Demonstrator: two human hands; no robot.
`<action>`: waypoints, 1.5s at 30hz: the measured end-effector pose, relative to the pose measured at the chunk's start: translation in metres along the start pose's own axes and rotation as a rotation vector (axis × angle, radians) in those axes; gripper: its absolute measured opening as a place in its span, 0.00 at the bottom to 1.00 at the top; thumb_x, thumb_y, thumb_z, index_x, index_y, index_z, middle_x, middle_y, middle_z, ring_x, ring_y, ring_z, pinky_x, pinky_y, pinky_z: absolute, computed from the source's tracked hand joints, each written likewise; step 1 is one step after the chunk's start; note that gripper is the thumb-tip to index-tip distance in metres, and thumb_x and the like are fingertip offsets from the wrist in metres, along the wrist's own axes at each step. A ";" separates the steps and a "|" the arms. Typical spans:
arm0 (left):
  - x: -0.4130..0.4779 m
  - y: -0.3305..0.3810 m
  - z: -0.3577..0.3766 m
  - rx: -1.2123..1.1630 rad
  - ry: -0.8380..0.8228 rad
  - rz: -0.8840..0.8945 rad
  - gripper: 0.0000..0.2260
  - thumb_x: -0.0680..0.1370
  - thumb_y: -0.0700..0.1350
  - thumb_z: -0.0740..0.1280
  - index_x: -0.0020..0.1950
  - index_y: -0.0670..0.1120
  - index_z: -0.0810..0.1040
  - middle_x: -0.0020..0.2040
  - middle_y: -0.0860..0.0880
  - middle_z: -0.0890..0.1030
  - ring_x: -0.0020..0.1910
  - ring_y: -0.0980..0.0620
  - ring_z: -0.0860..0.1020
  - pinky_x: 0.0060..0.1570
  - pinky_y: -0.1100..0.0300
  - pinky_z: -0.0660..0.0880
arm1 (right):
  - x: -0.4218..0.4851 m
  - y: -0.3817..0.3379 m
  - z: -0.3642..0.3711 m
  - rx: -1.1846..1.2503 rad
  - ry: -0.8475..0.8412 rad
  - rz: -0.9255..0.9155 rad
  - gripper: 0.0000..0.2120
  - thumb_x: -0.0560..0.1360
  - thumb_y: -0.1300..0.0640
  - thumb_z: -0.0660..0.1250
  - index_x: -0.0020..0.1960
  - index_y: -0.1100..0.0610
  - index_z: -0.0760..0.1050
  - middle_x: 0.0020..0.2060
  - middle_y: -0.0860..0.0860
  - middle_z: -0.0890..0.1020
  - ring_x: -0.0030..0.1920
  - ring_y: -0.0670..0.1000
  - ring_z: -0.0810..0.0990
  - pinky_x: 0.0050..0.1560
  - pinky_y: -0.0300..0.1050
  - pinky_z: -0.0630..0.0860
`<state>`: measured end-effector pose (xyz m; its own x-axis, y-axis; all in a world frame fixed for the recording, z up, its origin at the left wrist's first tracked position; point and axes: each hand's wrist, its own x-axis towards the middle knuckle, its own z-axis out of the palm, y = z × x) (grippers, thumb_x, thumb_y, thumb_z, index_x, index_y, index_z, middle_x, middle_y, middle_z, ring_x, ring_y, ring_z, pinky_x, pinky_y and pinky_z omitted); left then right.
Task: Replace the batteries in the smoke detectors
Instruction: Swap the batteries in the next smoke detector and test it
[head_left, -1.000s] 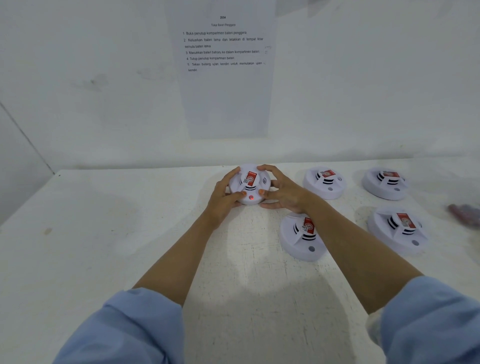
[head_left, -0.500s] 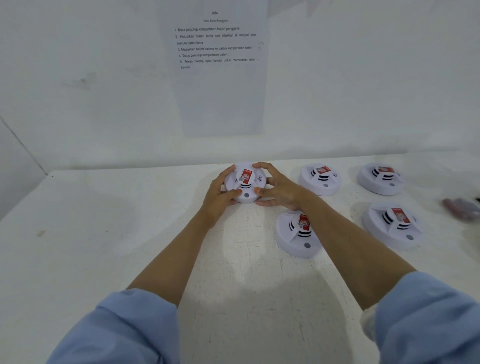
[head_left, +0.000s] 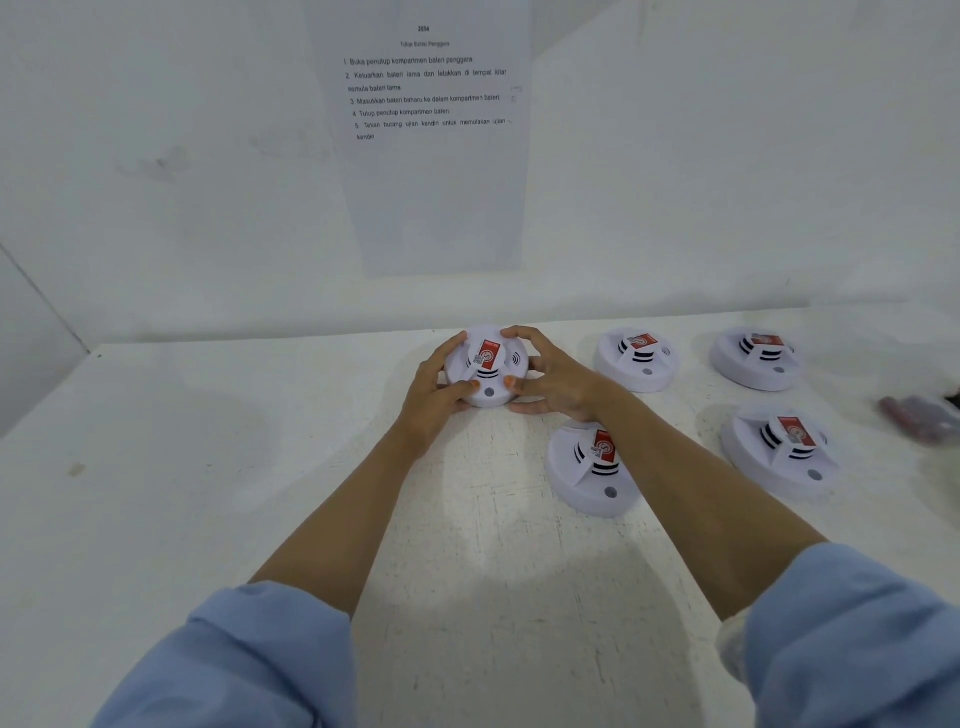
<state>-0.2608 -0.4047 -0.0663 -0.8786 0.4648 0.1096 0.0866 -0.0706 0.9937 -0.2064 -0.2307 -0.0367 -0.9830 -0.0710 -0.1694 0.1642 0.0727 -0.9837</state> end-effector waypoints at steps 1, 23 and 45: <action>0.000 0.000 0.000 0.003 0.001 0.001 0.23 0.76 0.34 0.64 0.70 0.48 0.66 0.65 0.49 0.70 0.61 0.48 0.73 0.44 0.63 0.80 | 0.000 0.000 0.000 0.000 0.001 0.001 0.25 0.74 0.63 0.67 0.64 0.44 0.63 0.61 0.57 0.72 0.55 0.55 0.77 0.54 0.49 0.78; -0.003 0.004 0.002 0.001 0.005 0.016 0.22 0.77 0.34 0.63 0.69 0.48 0.66 0.62 0.50 0.72 0.57 0.51 0.74 0.43 0.65 0.80 | -0.001 0.000 0.000 -0.003 -0.010 -0.006 0.25 0.74 0.62 0.67 0.65 0.44 0.63 0.62 0.56 0.72 0.54 0.53 0.78 0.53 0.46 0.79; 0.000 -0.010 0.002 0.353 0.126 0.082 0.24 0.78 0.41 0.63 0.73 0.50 0.63 0.64 0.51 0.72 0.59 0.58 0.69 0.58 0.65 0.66 | 0.003 -0.001 0.006 -0.212 0.113 -0.108 0.27 0.73 0.67 0.67 0.69 0.57 0.62 0.49 0.49 0.74 0.45 0.48 0.76 0.41 0.35 0.78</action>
<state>-0.2606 -0.4027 -0.0764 -0.9111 0.3565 0.2070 0.2959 0.2160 0.9305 -0.2094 -0.2373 -0.0371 -0.9988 0.0208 -0.0443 0.0484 0.2787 -0.9592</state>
